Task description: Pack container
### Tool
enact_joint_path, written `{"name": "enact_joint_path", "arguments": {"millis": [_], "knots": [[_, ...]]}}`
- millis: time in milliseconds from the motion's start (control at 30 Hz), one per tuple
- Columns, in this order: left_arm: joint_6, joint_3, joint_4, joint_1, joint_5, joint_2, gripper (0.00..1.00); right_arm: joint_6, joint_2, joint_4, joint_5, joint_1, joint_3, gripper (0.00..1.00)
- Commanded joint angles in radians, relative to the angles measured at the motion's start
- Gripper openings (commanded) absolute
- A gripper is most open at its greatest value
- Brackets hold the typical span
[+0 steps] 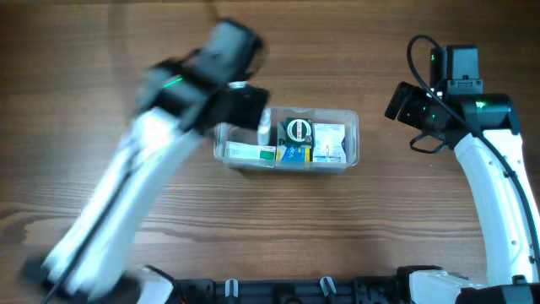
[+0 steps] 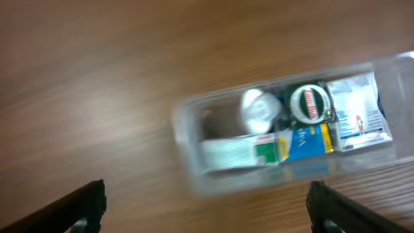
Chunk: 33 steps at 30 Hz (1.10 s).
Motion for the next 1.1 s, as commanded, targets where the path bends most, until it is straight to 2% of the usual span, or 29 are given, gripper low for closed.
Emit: {"name": "enact_joint_path", "arguments": {"millis": [0,133,200,400,667,800,1067], "knots": [[-0.100,0.017,-0.140,0.087,-0.072,-0.180,1.00,-0.005,0.006,0.003,0.004,-0.004,0.010,1.00],[-0.195,0.017,-0.299,0.177,-0.072,-0.301,1.00,-0.005,0.006,0.004,0.004,-0.004,0.010,1.00],[-0.198,0.016,-0.348,0.204,-0.072,-0.352,1.00,-0.005,0.006,0.003,0.004,-0.004,0.010,1.00],[-0.231,-0.079,-0.354,0.231,-0.079,-0.578,1.00,-0.005,0.006,0.003,0.003,-0.004,0.010,1.00],[-0.391,-0.253,-0.347,0.231,-0.066,-0.874,1.00,-0.005,0.006,0.003,0.004,-0.004,0.010,1.00],[-0.459,-0.277,-0.342,0.231,-0.031,-0.928,1.00,-0.005,0.006,0.003,0.004,-0.004,0.010,1.00],[-0.447,-0.277,-0.352,0.231,-0.038,-0.929,1.00,-0.005,0.006,0.003,0.003,-0.004,0.010,1.00]]}}
